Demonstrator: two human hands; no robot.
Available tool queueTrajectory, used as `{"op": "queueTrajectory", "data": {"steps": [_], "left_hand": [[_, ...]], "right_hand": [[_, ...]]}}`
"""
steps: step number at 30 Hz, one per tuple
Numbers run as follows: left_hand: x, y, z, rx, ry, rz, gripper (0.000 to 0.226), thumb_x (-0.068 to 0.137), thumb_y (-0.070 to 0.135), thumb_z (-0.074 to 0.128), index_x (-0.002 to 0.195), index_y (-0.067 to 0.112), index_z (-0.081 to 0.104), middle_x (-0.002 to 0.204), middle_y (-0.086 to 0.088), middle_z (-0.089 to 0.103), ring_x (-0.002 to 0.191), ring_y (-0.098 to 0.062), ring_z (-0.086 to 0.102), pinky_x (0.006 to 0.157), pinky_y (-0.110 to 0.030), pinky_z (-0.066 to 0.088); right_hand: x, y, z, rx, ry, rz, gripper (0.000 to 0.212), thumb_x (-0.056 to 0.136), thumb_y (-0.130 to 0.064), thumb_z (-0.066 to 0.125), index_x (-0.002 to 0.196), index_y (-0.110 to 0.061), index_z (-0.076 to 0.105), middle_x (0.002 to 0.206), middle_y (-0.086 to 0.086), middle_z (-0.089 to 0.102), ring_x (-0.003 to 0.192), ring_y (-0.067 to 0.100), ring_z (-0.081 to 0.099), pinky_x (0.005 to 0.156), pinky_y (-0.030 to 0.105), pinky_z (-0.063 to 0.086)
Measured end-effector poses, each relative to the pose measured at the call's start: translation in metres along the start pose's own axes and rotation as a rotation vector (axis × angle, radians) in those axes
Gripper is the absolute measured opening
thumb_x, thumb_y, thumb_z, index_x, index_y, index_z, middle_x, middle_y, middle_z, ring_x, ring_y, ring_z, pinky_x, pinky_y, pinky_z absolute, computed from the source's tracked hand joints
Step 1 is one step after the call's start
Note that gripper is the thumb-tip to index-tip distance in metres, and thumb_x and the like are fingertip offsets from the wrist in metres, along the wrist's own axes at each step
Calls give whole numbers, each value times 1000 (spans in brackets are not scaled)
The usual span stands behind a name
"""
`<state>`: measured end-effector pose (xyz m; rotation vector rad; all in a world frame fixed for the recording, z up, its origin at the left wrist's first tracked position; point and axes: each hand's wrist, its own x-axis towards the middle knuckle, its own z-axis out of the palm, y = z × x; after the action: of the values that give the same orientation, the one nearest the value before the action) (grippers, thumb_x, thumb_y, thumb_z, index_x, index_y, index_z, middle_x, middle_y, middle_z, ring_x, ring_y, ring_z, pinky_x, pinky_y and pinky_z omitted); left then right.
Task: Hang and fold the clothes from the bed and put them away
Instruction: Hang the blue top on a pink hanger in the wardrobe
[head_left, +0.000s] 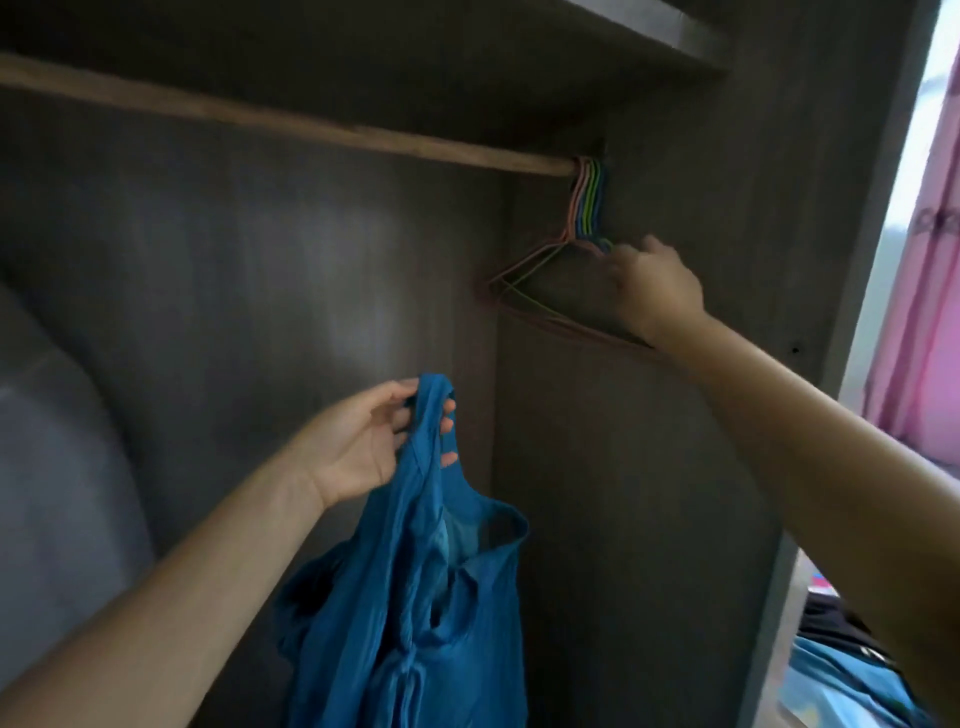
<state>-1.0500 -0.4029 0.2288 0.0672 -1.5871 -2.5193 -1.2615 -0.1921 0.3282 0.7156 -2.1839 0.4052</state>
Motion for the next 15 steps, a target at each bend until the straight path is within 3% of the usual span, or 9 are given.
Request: {"op": "queueTrajectory", "data": {"steps": [3, 6, 9, 12, 15], "left_hand": [[9, 1, -6, 85, 2, 17, 29, 83, 26, 55, 107, 14, 66, 99, -7, 70, 85, -19, 65, 83, -44, 51], [14, 4, -16, 101, 33, 39, 28, 76, 29, 60, 96, 17, 75, 101, -7, 70, 82, -18, 67, 67, -36, 57], [15, 7, -27, 108, 71, 56, 24, 74, 29, 60, 87, 20, 78, 95, -6, 72, 75, -17, 69, 60, -33, 57], [15, 8, -33, 111, 96, 64, 24, 73, 29, 60, 85, 20, 78, 93, -5, 72, 71, -16, 69, 58, -31, 56], [14, 6, -34, 90, 133, 82, 22, 72, 26, 63, 87, 17, 77, 87, -5, 70, 67, -16, 68, 57, -30, 56]], "right_hand": [[35, 15, 16, -195, -103, 67, 32, 95, -17, 50, 127, -11, 50, 122, 20, 50, 111, 40, 51, 73, 41, 41], [57, 25, 31, -247, -167, 121, 28, 99, -21, 44, 121, -12, 58, 115, 18, 60, 103, 36, 60, 68, 35, 38], [67, 28, 43, -291, -162, 111, 27, 98, -11, 43, 115, -5, 63, 111, 19, 62, 98, 36, 61, 67, 36, 39], [69, 28, 41, -232, -88, 62, 26, 99, -12, 44, 116, -1, 61, 111, 21, 57, 95, 39, 59, 66, 37, 39], [62, 21, 32, 0, -16, 62, 18, 97, -7, 47, 109, 0, 58, 104, 26, 60, 93, 42, 59, 69, 40, 44]]}}
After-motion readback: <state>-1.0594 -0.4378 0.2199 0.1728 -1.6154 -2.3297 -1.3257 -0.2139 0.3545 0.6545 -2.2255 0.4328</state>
